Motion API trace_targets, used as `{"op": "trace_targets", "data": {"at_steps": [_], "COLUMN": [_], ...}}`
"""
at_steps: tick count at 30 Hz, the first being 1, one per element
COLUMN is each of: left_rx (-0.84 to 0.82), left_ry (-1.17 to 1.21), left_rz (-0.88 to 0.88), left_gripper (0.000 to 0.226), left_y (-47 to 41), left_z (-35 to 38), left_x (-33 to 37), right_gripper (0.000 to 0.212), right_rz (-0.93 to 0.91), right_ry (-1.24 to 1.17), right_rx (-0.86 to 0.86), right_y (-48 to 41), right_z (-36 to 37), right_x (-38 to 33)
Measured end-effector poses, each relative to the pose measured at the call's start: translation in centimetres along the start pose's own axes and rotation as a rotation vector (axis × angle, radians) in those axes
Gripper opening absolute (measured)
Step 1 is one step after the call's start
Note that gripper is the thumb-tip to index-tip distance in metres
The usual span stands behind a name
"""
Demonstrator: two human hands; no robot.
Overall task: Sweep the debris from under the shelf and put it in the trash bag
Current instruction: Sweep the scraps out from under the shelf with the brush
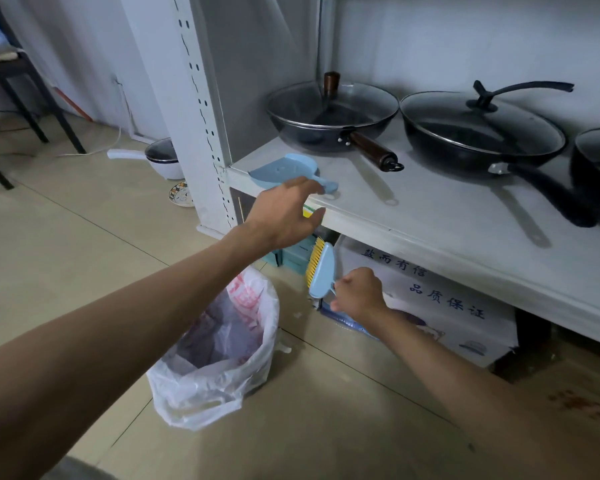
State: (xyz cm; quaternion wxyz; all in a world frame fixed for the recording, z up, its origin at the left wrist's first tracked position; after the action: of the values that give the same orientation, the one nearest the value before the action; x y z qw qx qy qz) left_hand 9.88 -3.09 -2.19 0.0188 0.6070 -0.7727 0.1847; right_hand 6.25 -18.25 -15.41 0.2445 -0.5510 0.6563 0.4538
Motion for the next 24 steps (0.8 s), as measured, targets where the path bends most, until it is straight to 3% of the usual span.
{"op": "trace_targets", "data": {"at_steps": [1,5,8,11,16,24], "left_rx": [-0.002,-0.057,-0.103,-0.116,-0.144,-0.206], "left_ry": [0.004,0.028,0.046,0.074,0.060,0.036], "left_rz": [0.044,0.165,0.157,0.135,0.177,0.219], "left_gripper": [0.041,0.039,0.038,0.041,0.058,0.075], "left_y": [-0.4,-1.5,-2.3,-3.2,-4.7,-6.9], "left_z": [0.6,3.4,5.3,6.7,7.7,9.5], "left_x": [0.7,2.8,2.6,1.1,-0.4,-1.8], "right_gripper": [0.006,0.007,0.023,0.006,0.023,0.019], "right_rz": [-0.006,0.024,0.047,0.054,0.057,0.051], "right_ry": [-0.006,0.016,0.025,0.002,-0.027,0.035], "right_rx": [0.021,0.030,0.022,0.030,0.038,0.040], "right_y": [-0.4,-2.7,-3.7,-4.4,-6.2,-7.7], "right_z": [0.3,1.2,1.9,2.7,4.1,5.9], "right_x": [0.0,1.0,1.6,2.2,3.3,3.8]}}
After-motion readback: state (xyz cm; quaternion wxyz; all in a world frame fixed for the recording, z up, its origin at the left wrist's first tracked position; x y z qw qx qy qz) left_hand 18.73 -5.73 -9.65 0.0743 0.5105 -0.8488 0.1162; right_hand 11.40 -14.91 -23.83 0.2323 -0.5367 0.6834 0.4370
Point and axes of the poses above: each hand's wrist, its own y-axis away from the middle knuckle, its own z-axis out of the palm, x = y × z, the point moved 7 cm from there along -y, towards the middle knuckle, and after that the axes turned 4 degrees about -x, right-handed, at the moved point
